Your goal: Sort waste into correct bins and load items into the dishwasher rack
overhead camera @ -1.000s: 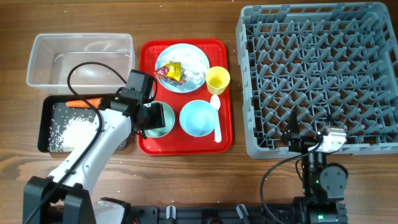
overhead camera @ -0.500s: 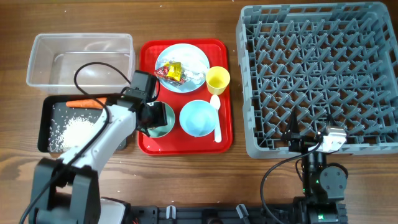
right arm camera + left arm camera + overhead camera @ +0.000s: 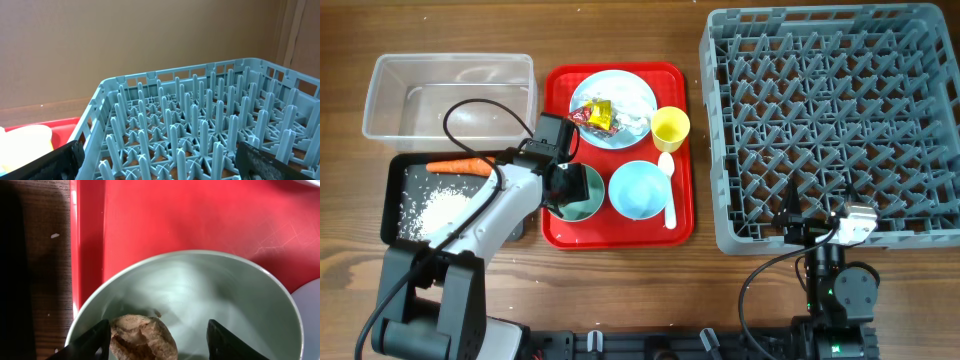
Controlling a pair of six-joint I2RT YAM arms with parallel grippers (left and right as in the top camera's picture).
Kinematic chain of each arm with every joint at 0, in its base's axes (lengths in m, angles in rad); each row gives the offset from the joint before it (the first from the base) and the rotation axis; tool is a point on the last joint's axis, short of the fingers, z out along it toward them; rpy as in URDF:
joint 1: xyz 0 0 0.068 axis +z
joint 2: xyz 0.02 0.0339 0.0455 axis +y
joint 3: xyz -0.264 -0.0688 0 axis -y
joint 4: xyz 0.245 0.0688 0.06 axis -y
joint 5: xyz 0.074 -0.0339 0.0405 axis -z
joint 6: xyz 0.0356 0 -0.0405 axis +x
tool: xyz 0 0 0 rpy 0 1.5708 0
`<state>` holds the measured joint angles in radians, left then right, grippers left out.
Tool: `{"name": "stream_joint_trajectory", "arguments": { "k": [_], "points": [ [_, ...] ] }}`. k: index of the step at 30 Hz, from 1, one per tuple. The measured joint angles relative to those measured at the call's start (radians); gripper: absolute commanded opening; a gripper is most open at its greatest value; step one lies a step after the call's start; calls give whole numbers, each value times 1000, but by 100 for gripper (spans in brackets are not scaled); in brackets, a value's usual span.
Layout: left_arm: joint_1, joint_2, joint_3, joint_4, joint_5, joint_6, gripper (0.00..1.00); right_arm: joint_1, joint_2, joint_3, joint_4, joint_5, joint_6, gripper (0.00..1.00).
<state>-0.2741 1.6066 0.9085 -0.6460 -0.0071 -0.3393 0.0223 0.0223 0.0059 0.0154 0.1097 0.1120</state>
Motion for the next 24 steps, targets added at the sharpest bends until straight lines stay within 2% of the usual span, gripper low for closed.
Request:
{"name": "stream_joint_trajectory", "arguments": {
  "k": [8,17,24],
  "points": [
    [0,0,0,0,0,0,67,0,0,0,0,0,0,100],
    [0,17,0,1,-3,0,65,0,0,0,0,0,0,100],
    [0,56,0,4,-3,0,54,0,0,0,0,0,0,100]
  ]
}}
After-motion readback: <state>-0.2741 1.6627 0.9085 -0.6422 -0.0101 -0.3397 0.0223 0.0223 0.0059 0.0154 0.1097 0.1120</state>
